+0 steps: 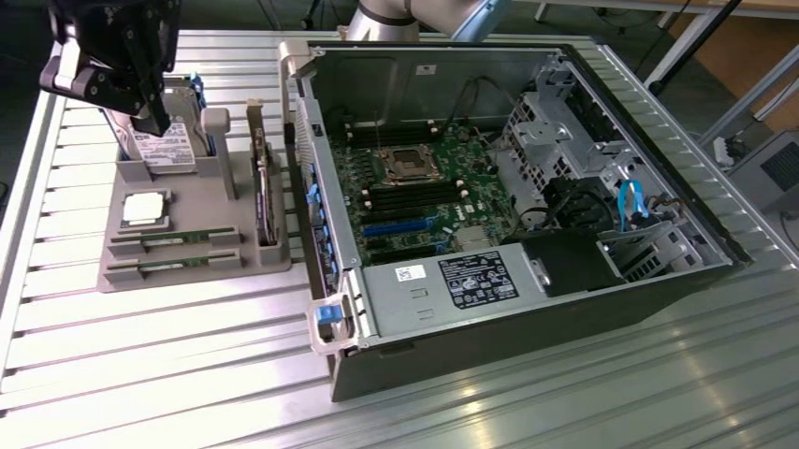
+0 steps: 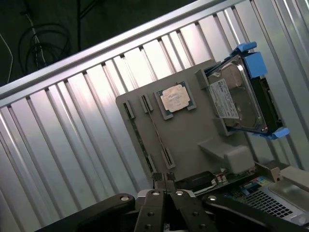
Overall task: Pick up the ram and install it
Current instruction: 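Pick up the ram and move it above insertion slot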
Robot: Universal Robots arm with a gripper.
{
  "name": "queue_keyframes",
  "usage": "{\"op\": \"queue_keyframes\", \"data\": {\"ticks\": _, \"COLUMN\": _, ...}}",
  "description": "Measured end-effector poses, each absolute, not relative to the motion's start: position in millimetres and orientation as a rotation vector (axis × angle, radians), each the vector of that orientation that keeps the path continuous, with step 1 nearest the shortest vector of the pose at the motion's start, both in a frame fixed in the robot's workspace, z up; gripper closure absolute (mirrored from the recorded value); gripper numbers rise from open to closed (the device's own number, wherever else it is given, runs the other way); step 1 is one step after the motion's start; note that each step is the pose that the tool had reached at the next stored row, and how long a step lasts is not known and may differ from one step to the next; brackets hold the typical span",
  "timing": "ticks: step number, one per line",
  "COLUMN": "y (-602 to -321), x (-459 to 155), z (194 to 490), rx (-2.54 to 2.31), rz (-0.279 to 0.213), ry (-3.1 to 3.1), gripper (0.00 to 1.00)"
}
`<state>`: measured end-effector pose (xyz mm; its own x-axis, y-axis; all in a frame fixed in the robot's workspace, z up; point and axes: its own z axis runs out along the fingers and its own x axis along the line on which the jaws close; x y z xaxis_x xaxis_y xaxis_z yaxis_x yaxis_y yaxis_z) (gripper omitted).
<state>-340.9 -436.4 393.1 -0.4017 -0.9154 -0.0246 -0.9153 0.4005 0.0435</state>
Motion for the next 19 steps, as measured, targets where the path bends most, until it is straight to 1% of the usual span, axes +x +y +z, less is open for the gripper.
{"op": "queue_keyframes", "data": {"ticks": 19, "y": -436.4, "x": -340.9, "z": 393.1, "rx": 1.891, "rz": -0.078, "ry": -2.499, "gripper": 0.9}}
